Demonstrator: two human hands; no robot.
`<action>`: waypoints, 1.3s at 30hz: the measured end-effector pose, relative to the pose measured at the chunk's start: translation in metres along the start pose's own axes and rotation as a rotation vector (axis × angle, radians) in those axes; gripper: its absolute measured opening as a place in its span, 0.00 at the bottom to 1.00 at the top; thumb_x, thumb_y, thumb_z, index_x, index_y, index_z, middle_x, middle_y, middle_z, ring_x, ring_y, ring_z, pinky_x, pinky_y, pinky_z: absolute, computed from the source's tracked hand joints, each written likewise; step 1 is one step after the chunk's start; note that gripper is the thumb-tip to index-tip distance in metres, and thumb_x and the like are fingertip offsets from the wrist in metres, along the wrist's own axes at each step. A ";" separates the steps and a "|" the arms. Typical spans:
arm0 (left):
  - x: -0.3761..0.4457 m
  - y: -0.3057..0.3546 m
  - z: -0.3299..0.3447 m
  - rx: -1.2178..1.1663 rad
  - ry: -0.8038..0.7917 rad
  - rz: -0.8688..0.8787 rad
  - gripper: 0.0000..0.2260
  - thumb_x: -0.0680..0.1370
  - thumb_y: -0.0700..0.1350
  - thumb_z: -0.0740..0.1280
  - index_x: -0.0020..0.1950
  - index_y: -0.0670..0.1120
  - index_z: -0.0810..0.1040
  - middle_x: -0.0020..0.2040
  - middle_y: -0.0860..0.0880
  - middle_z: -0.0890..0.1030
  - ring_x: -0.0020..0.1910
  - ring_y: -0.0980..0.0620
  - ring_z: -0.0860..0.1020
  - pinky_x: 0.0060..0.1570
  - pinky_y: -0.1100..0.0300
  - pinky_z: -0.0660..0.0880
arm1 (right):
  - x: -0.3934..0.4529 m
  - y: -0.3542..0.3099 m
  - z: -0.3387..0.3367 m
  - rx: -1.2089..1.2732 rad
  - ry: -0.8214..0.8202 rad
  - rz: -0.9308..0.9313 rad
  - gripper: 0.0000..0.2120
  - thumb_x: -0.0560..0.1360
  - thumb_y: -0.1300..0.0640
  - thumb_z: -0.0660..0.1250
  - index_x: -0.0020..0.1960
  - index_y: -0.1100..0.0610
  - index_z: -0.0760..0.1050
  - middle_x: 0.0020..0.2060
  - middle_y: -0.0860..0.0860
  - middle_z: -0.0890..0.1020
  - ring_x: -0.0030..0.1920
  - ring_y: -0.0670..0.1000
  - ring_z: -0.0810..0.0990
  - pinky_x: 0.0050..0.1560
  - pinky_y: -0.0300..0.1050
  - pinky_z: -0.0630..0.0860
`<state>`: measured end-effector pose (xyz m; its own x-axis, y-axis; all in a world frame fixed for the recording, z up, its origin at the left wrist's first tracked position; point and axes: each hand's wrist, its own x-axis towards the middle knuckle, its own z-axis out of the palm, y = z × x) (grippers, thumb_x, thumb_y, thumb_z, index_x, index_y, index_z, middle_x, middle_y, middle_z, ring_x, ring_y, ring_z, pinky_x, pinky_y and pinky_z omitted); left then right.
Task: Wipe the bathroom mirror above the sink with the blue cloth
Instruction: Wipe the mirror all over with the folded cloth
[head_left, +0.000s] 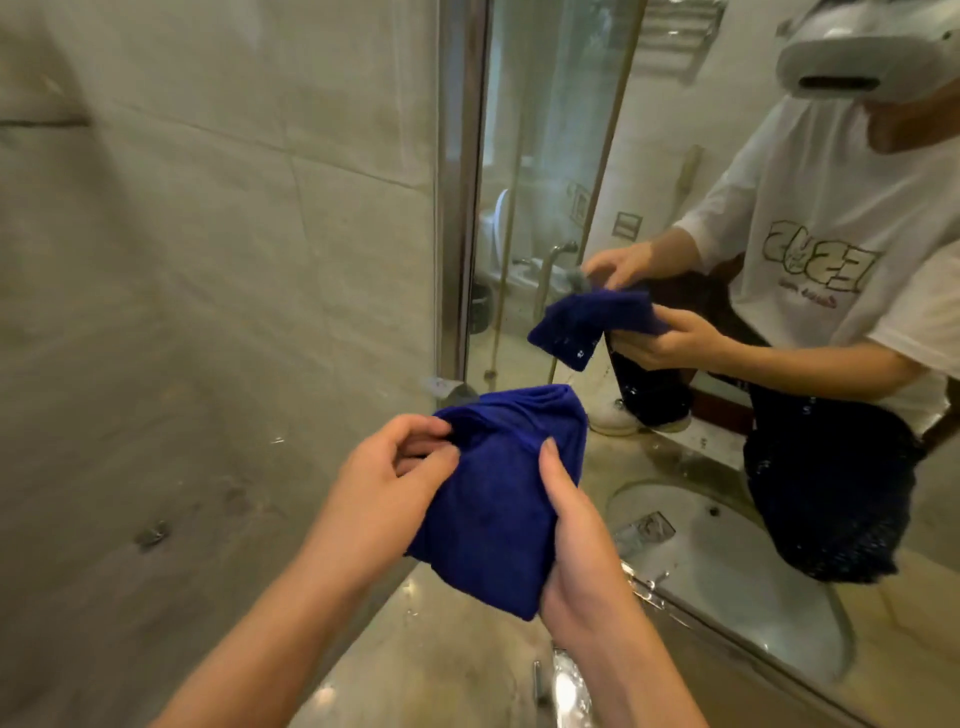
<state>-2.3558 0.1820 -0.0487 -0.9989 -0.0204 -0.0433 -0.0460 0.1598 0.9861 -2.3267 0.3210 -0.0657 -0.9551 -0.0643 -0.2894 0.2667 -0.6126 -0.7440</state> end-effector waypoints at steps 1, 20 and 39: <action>0.004 -0.006 -0.004 0.030 0.006 -0.031 0.08 0.78 0.36 0.67 0.55 0.44 0.79 0.49 0.49 0.83 0.39 0.62 0.78 0.38 0.74 0.71 | -0.001 0.004 -0.002 -0.002 0.004 0.024 0.25 0.74 0.42 0.62 0.62 0.57 0.78 0.54 0.57 0.84 0.54 0.58 0.84 0.54 0.55 0.80; 0.015 -0.041 0.001 -0.643 -0.413 -0.675 0.15 0.66 0.51 0.74 0.44 0.41 0.85 0.42 0.42 0.85 0.36 0.44 0.84 0.35 0.57 0.78 | -0.003 -0.021 -0.024 0.039 -0.034 0.097 0.29 0.78 0.36 0.54 0.56 0.55 0.83 0.59 0.57 0.82 0.59 0.58 0.81 0.60 0.57 0.73; 0.032 -0.027 0.008 -0.474 -0.088 0.072 0.16 0.71 0.30 0.73 0.55 0.43 0.78 0.48 0.49 0.86 0.47 0.57 0.83 0.46 0.66 0.79 | -0.010 -0.042 -0.029 -0.617 0.252 -0.520 0.14 0.73 0.57 0.72 0.57 0.54 0.78 0.47 0.45 0.86 0.48 0.44 0.84 0.44 0.38 0.78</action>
<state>-2.3869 0.1852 -0.0783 -0.9975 0.0614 0.0347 0.0140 -0.3101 0.9506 -2.3249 0.3698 -0.0494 -0.9379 0.3291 0.1101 -0.1064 0.0292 -0.9939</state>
